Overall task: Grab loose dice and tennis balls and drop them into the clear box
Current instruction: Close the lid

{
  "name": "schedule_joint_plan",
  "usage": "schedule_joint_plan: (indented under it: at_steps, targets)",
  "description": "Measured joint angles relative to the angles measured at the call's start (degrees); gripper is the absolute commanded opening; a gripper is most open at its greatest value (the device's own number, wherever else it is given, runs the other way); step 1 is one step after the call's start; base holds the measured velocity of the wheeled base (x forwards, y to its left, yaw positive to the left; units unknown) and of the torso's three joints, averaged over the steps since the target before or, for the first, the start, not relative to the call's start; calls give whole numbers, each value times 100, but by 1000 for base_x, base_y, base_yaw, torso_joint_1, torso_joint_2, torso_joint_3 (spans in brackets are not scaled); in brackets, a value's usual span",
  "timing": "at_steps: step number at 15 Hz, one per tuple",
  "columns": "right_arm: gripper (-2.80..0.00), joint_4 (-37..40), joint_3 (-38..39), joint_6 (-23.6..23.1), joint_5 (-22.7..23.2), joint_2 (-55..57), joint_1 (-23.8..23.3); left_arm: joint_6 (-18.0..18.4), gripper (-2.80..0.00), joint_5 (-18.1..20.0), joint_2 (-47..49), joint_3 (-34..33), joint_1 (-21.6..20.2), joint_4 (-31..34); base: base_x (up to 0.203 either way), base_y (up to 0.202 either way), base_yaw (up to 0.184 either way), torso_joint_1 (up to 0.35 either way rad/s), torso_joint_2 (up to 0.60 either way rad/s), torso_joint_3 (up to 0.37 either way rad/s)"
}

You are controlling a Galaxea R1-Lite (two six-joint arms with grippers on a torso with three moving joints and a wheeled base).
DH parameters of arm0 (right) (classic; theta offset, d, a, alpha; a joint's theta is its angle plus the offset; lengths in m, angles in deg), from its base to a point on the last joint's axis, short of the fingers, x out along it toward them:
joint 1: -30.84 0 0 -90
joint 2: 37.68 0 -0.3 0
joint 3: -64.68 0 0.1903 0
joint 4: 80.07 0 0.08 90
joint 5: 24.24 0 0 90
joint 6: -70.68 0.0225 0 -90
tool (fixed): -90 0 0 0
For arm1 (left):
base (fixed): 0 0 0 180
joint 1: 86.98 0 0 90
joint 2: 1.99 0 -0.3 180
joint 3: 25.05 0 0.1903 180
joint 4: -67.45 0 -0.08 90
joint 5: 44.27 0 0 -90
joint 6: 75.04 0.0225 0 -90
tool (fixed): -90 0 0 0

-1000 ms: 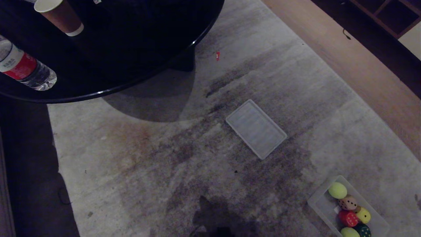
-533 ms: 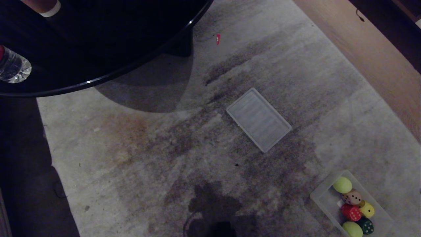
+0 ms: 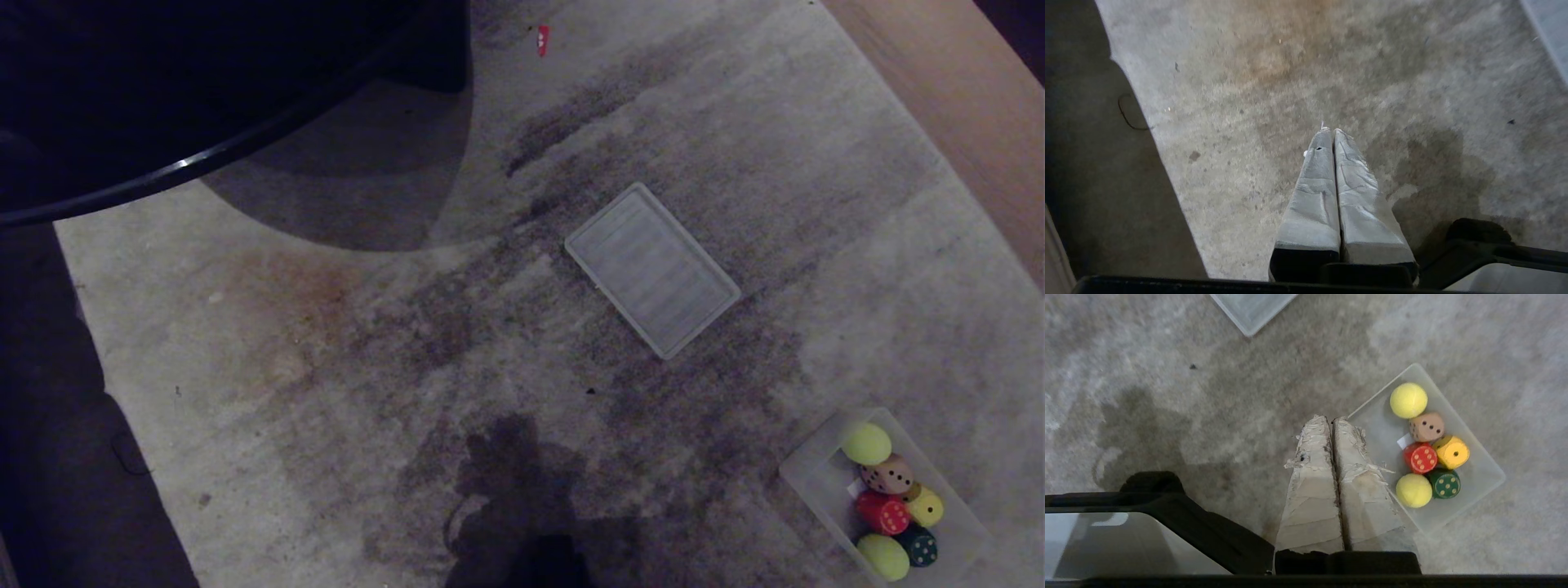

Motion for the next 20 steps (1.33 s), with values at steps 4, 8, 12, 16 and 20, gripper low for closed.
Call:
schedule_joint_plan:
  at_steps: [4, 8, 12, 16, 20]
  targets:
    - [-280, 0, 0, 2, 1, 5, 0, -7, -280, 2, 0, 0, 0, 0, 0, 0, 0, 4, 0, -194]
    - [-280, 0, 0, 5, 1, 5, 0, -6, -280, 1, 0, 0, 0, 4, 0, 0, 0, 4, 3, -202]
    - [-280, 0, 0, 2, -2, 5, 0, 0, -280, 2, 0, 0, 0, 6, 0, 0, 0, 3, 6, -201]
    - [-280, 14, -4, -57, 9, 7, 0, 7, -280, 6, 0, 0, 0, 11, 0, 0, 0, 1, 5, -148]
    - [-280, 112, -309, 42, -50, 160, -9, -23, -280, 2, 0, 0, 0, 6, 0, 0, 0, 2, 2, -19]
